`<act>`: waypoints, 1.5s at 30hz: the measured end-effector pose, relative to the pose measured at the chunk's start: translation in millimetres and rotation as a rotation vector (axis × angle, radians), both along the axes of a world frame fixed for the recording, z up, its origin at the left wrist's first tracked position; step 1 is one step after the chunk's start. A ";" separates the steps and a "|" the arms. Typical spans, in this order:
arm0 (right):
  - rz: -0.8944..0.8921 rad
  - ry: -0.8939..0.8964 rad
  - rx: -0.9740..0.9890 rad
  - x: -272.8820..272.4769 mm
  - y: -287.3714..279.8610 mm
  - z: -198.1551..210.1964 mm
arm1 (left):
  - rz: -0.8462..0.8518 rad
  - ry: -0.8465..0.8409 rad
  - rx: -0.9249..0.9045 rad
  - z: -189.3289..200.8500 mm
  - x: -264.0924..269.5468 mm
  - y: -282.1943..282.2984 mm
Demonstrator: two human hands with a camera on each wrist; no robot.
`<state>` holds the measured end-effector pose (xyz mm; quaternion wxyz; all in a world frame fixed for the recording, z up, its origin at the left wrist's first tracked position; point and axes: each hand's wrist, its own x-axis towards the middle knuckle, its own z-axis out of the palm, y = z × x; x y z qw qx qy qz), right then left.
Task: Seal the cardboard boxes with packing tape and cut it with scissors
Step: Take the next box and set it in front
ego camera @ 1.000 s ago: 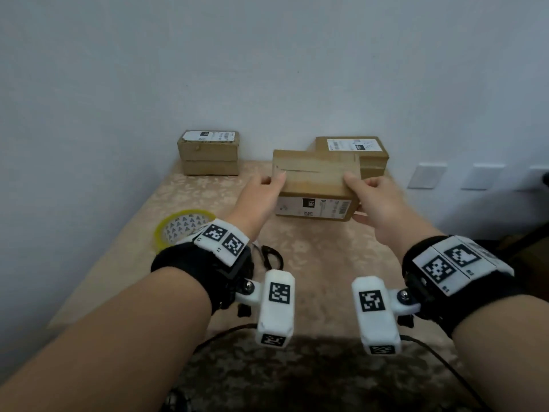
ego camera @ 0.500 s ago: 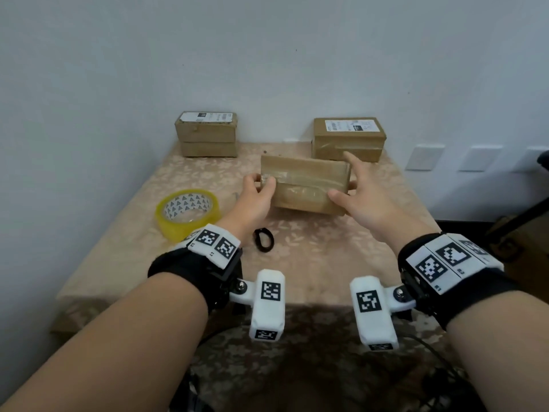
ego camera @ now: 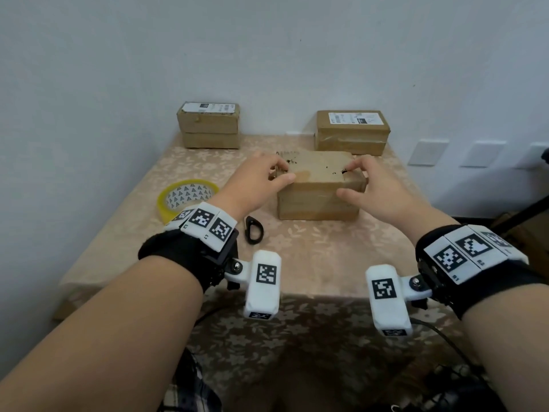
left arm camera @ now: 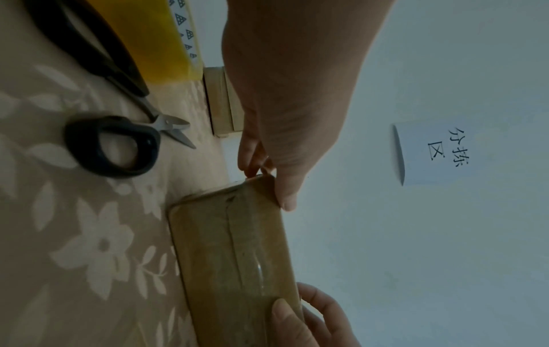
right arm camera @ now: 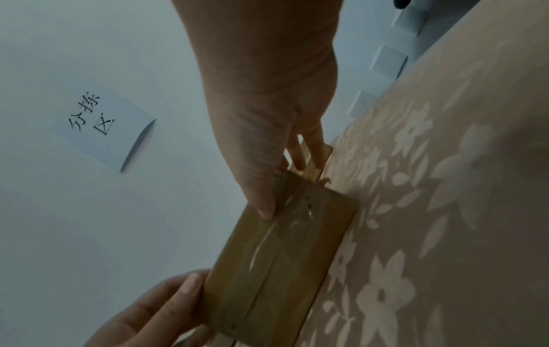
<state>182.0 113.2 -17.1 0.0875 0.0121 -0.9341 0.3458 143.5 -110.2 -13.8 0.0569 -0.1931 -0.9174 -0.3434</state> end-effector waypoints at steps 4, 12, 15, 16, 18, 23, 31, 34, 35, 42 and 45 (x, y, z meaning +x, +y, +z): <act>-0.001 0.005 0.029 -3.6 -1.4 1.1 | -0.022 0.032 -0.066 3.8 -0.7 0.9; 0.069 -0.037 0.048 3.6 -1.8 16.1 | 0.111 0.090 -0.209 2.6 3.8 6.4; 0.113 -0.057 0.045 4.2 -5.0 19.2 | 0.089 0.062 -0.326 2.4 10.4 21.1; 0.129 -0.065 0.053 4.2 -5.9 20.4 | 0.066 0.036 -0.329 1.9 11.4 24.9; 0.149 -0.082 0.068 4.0 -7.2 22.2 | 0.031 0.005 -0.290 0.4 11.2 27.9; 0.218 -0.088 0.209 -1.2 -8.3 26.5 | -0.032 0.031 -0.231 -0.1 5.6 24.3; 0.212 -0.133 0.415 -14.5 -11.2 34.0 | -0.115 0.047 -0.145 -2.7 -0.6 16.9; 0.221 -0.108 0.334 -11.6 -1.9 33.9 | -0.081 0.131 -0.287 1.0 -1.9 16.4; 0.213 -0.116 0.280 -11.2 1.4 31.0 | -0.073 0.153 -0.317 2.6 -2.0 16.0; 0.171 -0.127 -0.374 -11.4 -3.0 11.9 | -0.102 0.100 -0.232 4.9 -3.1 12.7; 0.099 -0.103 -0.383 -16.9 -13.9 8.9 | -0.084 0.119 -0.227 0.2 -4.4 9.6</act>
